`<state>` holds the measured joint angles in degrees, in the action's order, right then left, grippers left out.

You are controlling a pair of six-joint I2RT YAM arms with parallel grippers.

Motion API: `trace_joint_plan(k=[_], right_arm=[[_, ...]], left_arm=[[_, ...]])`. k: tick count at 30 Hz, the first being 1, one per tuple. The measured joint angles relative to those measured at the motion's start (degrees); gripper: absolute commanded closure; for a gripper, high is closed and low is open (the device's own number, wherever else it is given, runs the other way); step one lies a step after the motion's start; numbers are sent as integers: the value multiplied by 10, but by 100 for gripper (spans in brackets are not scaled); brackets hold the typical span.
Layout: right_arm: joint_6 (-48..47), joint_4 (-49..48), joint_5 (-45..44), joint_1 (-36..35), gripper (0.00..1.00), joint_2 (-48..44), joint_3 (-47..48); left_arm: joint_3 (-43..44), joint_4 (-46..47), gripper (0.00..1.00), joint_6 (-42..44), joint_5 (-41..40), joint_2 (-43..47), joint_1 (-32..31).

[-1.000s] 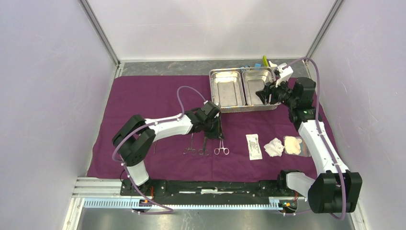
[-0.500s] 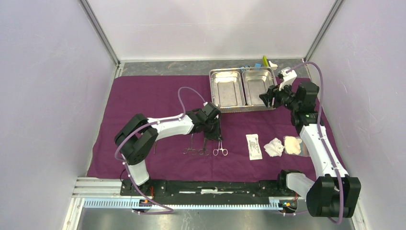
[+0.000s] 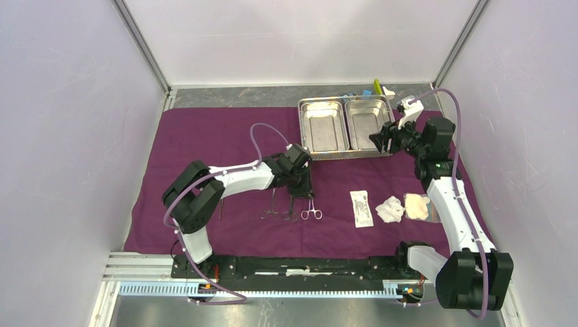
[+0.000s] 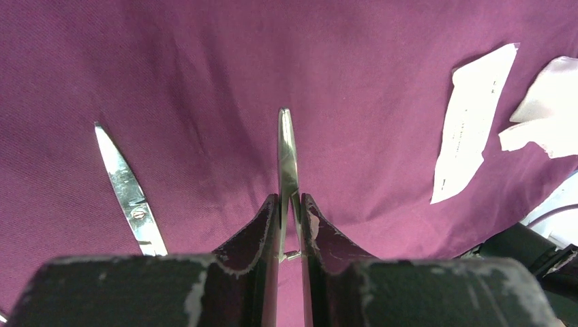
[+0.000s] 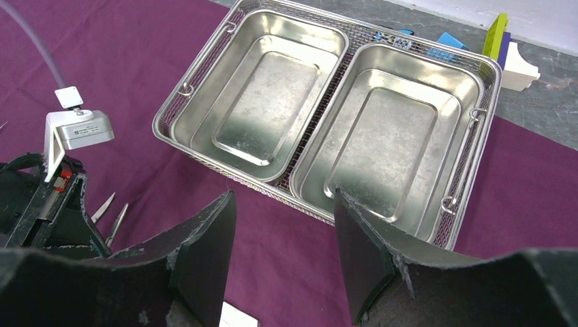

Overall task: Open and lay out the surgical kit
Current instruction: Place the medical item in the surgical kit.

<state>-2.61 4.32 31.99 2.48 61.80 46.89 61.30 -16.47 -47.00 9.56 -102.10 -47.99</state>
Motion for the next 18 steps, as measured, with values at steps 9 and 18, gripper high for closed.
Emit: trace_joint_plan(k=[9, 18], right_arm=[[4, 0, 1, 4, 39, -1, -9], [8, 0, 4, 7, 39, -8, -14]], left_arm=[[-18, 3, 98, 0, 0, 0, 0], [-18, 10, 98, 0, 8, -14, 0]])
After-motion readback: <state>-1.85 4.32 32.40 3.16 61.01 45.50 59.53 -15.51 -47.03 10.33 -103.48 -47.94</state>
